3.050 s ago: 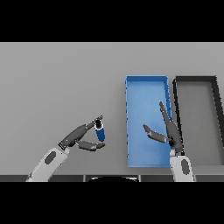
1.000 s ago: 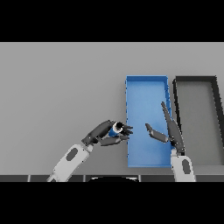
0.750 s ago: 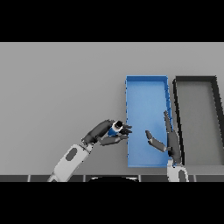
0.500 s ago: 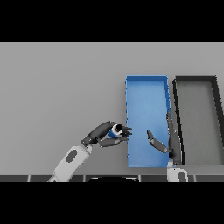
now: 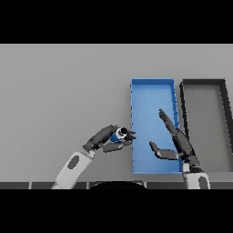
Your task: Pick up the blue pipe and place it into the blue bin.
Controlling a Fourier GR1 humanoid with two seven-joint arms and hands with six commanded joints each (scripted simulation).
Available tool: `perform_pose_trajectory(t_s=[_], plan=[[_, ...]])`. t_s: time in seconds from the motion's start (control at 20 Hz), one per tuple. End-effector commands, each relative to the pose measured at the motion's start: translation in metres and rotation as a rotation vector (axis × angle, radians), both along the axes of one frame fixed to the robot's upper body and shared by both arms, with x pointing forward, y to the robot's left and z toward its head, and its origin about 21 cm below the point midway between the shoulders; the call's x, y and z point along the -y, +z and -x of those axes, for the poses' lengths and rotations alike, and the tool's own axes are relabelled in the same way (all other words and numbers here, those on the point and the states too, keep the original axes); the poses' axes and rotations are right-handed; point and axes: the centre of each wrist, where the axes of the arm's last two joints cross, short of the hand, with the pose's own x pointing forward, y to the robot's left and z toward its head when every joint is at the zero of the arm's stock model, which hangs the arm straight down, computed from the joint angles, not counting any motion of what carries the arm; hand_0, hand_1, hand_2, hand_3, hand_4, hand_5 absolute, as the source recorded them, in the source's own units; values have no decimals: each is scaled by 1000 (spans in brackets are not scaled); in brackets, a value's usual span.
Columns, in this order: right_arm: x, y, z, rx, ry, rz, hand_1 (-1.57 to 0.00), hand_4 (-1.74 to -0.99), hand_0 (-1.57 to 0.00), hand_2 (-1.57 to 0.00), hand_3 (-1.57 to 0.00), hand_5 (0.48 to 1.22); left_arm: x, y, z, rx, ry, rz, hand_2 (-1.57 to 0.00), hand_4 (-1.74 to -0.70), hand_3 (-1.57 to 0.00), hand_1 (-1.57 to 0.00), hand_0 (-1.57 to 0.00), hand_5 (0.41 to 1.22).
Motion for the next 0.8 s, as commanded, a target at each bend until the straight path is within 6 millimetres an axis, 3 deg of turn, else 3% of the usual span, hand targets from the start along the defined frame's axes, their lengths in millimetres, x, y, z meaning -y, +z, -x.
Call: perform_pose_trajectory(t_s=[0.0, 0.2, 0.75], plan=[[-5, 6, -2, 7, 41, 26, -1, -1205, 1, -3, 1, 539, -2, -1, -1, -4, 3, -2, -1571, -1473, -1571, -1571, -1571, 1221], [-20, 22, -14, 18, 167, 82, 0, -1256, 1, -1, 1, 523, -1, -1, -2, 4, -10, -24, -1571, -1474, -1571, -1571, -1571, 1221], [-81, 52, -39, 17, 446, 139, 1, -1192, 1, 1, 1, 514, 0, 2, -6, -10, -32, -2, -1571, -1476, -1571, -1571, -1571, 1221]])
